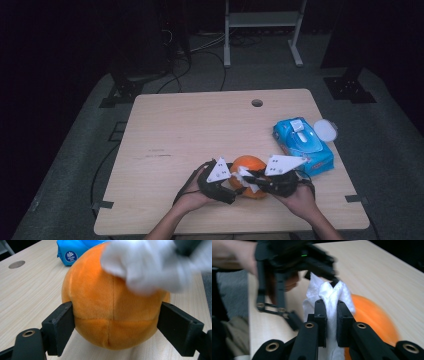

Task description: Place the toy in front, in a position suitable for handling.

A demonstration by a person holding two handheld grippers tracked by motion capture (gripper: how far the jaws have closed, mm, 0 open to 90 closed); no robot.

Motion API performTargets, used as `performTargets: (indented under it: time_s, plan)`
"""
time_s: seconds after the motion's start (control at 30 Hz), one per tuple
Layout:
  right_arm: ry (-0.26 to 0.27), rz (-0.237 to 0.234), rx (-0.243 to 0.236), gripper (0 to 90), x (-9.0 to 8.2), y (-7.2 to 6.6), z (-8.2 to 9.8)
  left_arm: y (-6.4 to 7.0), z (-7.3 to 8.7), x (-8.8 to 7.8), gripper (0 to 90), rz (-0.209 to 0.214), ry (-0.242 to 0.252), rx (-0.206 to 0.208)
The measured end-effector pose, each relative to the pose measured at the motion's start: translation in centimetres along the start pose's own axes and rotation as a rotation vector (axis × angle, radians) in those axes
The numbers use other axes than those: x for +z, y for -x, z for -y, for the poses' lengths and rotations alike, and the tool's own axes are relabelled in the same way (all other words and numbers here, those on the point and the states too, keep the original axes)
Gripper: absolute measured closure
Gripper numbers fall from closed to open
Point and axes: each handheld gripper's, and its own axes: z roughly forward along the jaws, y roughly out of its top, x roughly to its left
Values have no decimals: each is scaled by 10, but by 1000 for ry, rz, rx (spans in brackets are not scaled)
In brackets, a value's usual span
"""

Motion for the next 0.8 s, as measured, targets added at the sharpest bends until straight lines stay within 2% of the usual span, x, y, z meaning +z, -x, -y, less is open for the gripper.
performTargets:
  time_s: [0.13,0.27,0.3,0.37,0.4,0.53,0.67,0.8]
  plan:
    - [17,63,66,807,-16,23,12,3,2,3,176,2,-12,27]
    - [1,96,121,807,-22,38,25,0,0,2,152,9,-3,-7]
    - [0,96,127,806,-22,39,27,0,-1,0,138,15,9,-37]
    - [4,95,137,806,-22,40,28,-1,-5,-4,123,28,71,-109]
    - [6,92,138,806,-21,39,28,-1,-7,-5,123,24,86,-122]
    - [2,73,130,806,-15,35,25,3,-3,2,104,-9,61,-113]
    - [-7,63,123,806,-14,32,23,-5,2,1,130,-22,37,-129]
    - [-9,42,148,806,-12,35,27,-13,8,0,139,-59,15,-148]
